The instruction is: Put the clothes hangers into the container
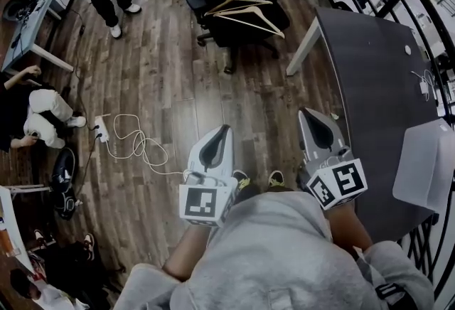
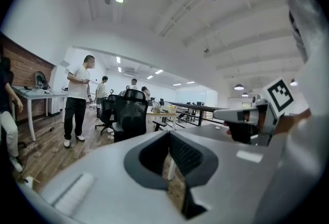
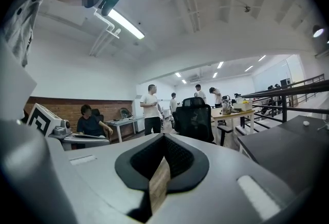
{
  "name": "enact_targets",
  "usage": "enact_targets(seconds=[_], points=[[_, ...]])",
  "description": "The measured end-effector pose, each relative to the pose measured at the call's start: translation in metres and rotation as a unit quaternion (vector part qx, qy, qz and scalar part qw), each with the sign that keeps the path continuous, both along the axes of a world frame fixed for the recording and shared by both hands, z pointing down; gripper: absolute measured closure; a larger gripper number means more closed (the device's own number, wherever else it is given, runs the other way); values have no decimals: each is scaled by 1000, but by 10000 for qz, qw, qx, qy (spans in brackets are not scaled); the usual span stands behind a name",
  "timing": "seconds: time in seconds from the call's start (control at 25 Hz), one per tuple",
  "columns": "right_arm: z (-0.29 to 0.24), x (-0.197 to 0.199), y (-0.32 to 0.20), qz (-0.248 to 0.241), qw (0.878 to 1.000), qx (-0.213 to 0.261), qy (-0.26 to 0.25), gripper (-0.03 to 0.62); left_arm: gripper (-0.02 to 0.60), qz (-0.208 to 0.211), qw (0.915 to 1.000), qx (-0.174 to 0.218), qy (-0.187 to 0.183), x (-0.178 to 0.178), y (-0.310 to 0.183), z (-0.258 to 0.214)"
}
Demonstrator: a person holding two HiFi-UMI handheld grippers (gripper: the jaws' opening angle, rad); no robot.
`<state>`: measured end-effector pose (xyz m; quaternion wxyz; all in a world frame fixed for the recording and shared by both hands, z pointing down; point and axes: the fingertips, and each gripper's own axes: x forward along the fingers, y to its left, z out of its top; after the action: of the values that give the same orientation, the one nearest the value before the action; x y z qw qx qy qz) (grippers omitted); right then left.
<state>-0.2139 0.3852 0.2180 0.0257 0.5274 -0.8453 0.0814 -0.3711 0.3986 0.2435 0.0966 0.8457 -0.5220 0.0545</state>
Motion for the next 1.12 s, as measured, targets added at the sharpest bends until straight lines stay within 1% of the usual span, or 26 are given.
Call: enact_targets(seconds=[0.2,0.32,0.44,0.64,0.84,1.12], points=[[-8,-12,8,36,9999,20,157,597,569,122,9999,71,93,-10,5,3],[-12,-15,9,72,9998,79,162,597,569,181,9996,149,130,-16,4,1],[-14,-16,8,95,9997,137,154,597,569,111,9998,157,101,-23,3,2],[-11,-16,5,132,9996,188,143,597,571,-29,10000,36,8,-31,1,7],[-7,-17,-2,77,9998,203,24,597,569,38,9999,162,-2,-30,-1,12],[0,-13,-33,44,9997,211,-125,597,570,134,9998,43,-102,-19,-27,23]])
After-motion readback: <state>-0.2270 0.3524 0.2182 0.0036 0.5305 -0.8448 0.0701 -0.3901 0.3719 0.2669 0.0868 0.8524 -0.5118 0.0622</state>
